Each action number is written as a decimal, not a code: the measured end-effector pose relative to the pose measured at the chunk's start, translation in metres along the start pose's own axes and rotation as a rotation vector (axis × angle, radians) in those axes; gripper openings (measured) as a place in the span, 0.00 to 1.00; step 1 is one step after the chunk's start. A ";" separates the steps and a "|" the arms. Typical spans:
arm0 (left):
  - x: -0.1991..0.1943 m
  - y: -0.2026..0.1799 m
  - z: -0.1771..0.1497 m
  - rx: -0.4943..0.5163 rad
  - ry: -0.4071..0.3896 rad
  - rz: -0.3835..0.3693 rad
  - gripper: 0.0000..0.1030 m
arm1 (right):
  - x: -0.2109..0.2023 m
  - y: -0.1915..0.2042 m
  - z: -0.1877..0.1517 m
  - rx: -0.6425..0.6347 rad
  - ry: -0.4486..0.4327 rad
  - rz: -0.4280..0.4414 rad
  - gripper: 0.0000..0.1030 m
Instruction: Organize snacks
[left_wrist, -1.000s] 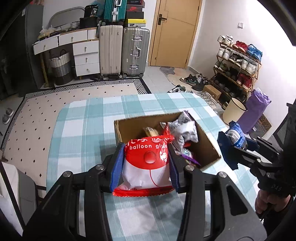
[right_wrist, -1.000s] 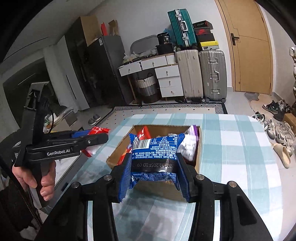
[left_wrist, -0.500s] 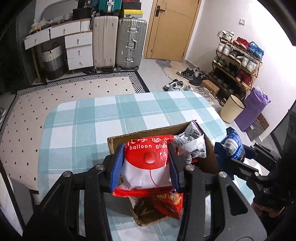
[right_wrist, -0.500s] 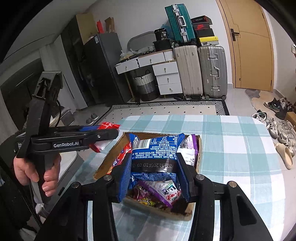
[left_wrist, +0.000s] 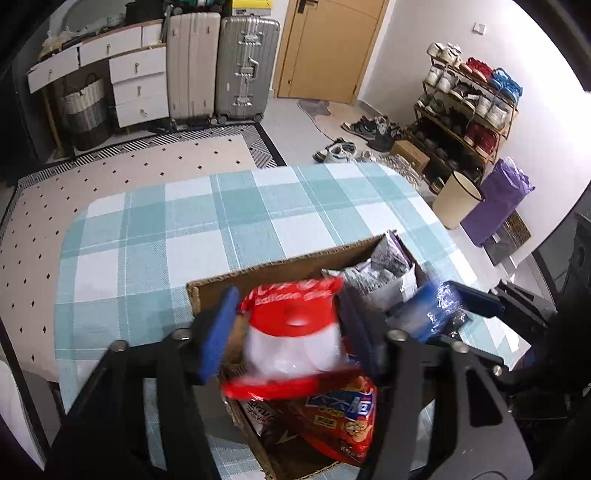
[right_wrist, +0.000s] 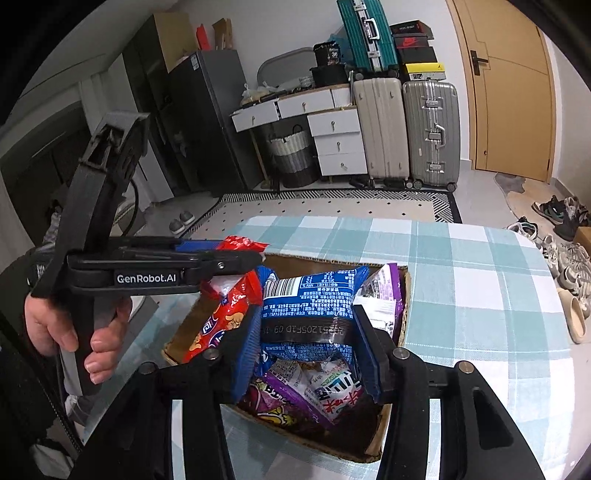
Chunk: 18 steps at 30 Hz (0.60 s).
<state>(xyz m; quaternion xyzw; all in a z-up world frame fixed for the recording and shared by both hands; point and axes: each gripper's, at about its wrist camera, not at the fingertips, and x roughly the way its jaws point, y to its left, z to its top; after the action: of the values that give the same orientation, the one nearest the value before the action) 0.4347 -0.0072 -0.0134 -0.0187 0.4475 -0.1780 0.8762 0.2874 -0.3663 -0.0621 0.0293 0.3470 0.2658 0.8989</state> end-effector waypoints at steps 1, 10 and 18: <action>0.000 0.000 -0.001 0.001 -0.002 0.001 0.60 | -0.001 0.000 -0.001 -0.004 -0.005 0.007 0.54; -0.032 0.001 -0.007 -0.018 -0.074 0.032 0.71 | -0.020 0.000 -0.003 0.006 -0.056 -0.003 0.62; -0.093 -0.007 -0.038 -0.038 -0.200 0.119 0.78 | -0.058 0.016 -0.010 0.000 -0.157 -0.029 0.71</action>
<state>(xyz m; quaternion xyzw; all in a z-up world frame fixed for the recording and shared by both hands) 0.3524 0.0220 0.0371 -0.0263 0.3612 -0.1145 0.9251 0.2379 -0.3828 -0.0309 0.0450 0.2758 0.2498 0.9271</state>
